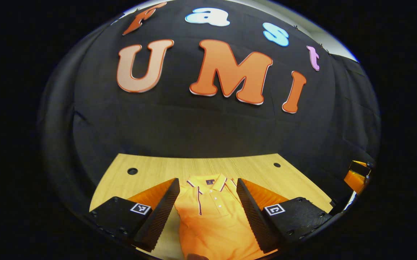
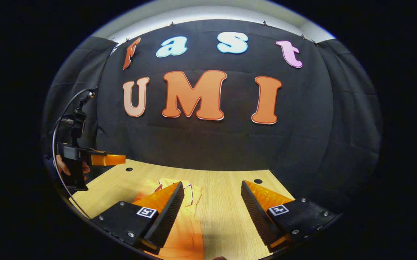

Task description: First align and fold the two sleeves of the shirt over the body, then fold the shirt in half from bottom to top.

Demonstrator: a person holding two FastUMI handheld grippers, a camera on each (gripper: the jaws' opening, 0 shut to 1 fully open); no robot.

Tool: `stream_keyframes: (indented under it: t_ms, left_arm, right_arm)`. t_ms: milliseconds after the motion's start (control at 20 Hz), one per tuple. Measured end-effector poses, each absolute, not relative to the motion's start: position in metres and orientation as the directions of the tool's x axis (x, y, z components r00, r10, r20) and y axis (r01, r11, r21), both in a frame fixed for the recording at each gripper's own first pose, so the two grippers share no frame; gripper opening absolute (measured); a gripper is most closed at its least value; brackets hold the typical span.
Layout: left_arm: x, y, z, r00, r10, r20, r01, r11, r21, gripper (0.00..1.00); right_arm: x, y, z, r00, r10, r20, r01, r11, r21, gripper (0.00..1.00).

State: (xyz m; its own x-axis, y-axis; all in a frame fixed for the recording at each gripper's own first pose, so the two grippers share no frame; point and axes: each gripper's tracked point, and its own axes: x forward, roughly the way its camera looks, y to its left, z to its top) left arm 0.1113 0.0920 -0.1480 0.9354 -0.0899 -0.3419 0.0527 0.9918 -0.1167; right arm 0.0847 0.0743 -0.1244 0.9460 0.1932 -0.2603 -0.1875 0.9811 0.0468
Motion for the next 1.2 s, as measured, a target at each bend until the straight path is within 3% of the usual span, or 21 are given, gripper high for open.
stream_keyframes:
  t_ms: [300, 450, 550, 650, 850, 1050, 1200]
  left_arm:
    - [0.026, 0.095, -0.064, 0.998, 0.001, -0.07, -0.005, 0.998, -0.061, 0.98]
    - [-0.019, 0.096, -0.025, 0.992, 0.054, 0.118, -0.055, 0.998, 0.01, 0.98]
    - [-0.046, 0.101, -0.022, 0.981, 0.11, 0.162, -0.12, 0.991, 0.051, 0.94]
    - [-0.075, 0.105, -0.045, 0.984, 0.149, 0.096, -0.156, 0.986, 0.065, 0.94]
    - [-0.091, 0.104, -0.125, 0.989, 0.129, -0.07, -0.126, 0.991, 0.046, 0.97]
    - [-0.096, 0.104, -0.194, 0.96, 0.106, -0.258, -0.094, 0.994, 0.057, 0.97]
    - [-0.111, 0.096, -0.258, 0.9, 0.071, -0.429, -0.061, 0.997, 0.037, 0.98]
  right_arm:
    - [0.057, 0.078, -0.113, 0.951, 0.259, -0.167, -0.248, 0.965, 0.085, 0.97]
    - [0.042, 0.076, -0.128, 0.939, 0.287, -0.191, -0.271, 0.957, 0.107, 0.97]
    - [0.033, 0.074, -0.135, 0.933, 0.3, -0.198, -0.283, 0.953, 0.111, 0.97]
    - [0.023, 0.073, -0.148, 0.927, 0.307, -0.217, -0.29, 0.951, 0.105, 0.97]
    - [0.004, 0.073, -0.188, 0.901, 0.317, -0.296, -0.306, 0.948, 0.087, 0.97]
    - [-0.021, 0.08, -0.242, 0.826, 0.358, -0.436, -0.338, 0.933, 0.125, 0.97]
    - [-0.048, 0.086, -0.291, 0.722, 0.385, -0.575, -0.374, 0.916, 0.143, 0.98]
